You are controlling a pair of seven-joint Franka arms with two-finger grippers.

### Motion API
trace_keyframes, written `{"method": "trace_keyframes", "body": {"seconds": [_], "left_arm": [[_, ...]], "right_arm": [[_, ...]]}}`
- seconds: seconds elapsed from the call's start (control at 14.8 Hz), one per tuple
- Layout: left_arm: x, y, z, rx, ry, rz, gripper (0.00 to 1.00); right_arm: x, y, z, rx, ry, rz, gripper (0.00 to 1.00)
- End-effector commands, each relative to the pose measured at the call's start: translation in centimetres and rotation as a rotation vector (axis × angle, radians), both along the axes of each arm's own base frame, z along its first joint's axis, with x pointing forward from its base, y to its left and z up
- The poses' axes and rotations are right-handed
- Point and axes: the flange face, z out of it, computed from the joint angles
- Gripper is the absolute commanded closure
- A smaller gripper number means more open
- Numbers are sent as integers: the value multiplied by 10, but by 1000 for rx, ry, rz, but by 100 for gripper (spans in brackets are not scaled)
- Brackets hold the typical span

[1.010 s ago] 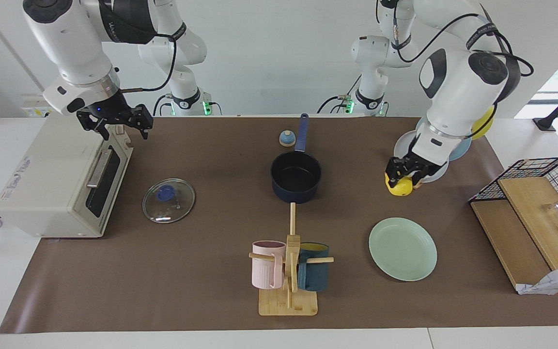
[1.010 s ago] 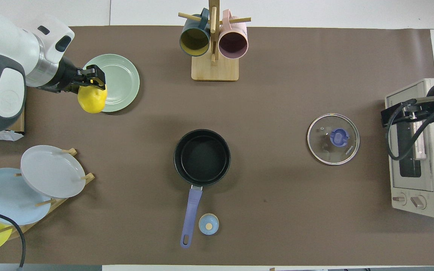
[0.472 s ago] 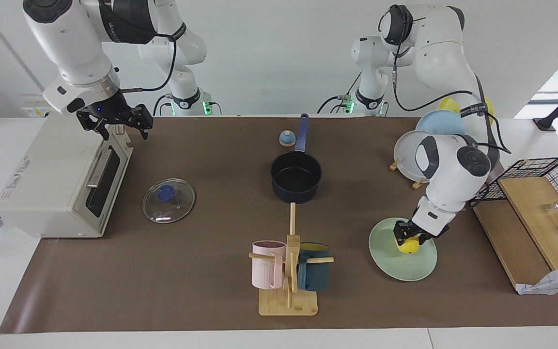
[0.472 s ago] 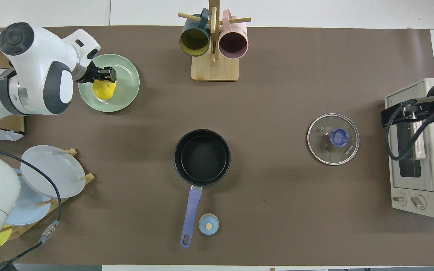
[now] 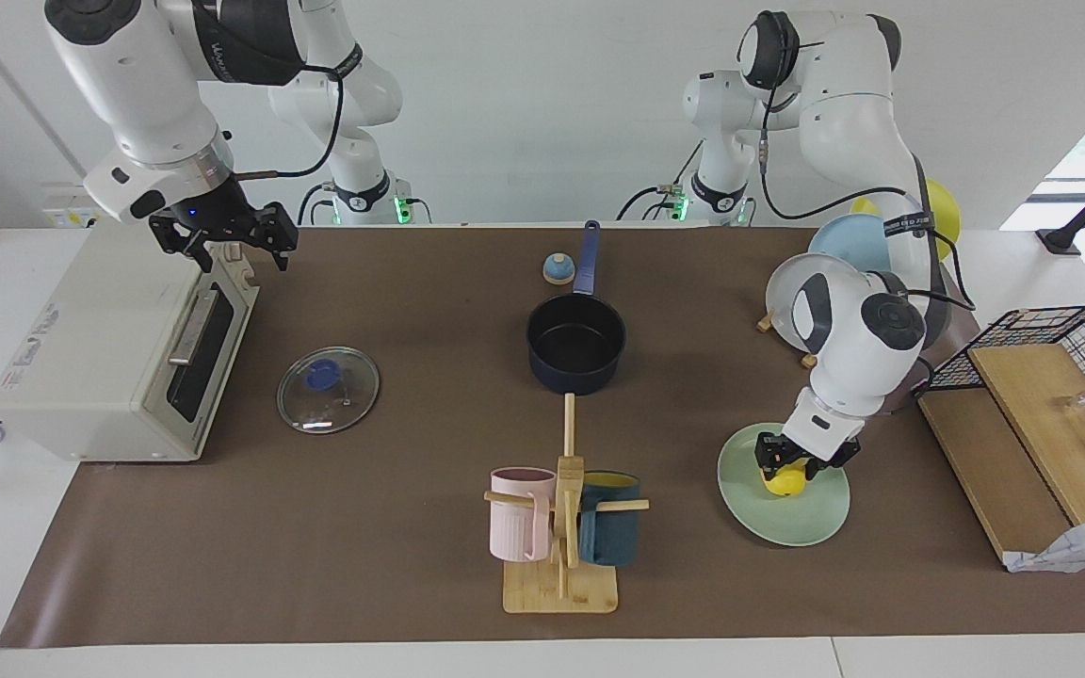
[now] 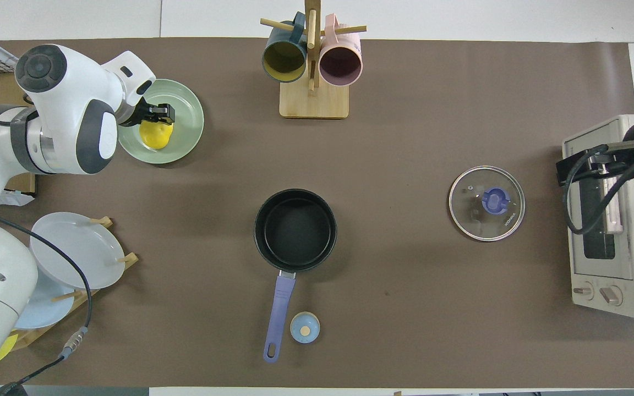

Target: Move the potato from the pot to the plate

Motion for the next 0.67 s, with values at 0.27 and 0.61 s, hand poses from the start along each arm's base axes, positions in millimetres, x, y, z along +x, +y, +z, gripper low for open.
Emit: {"method": "trace_keyframes", "body": {"seconds": [0.27, 0.61], "left_arm": [[-27, 34, 125, -3, 5, 88, 0], [-92, 61, 240, 11, 66, 102, 0]], "right_arm": [[2, -1, 2, 15, 4, -15, 0], [2, -1, 2, 15, 4, -15, 0]]}}
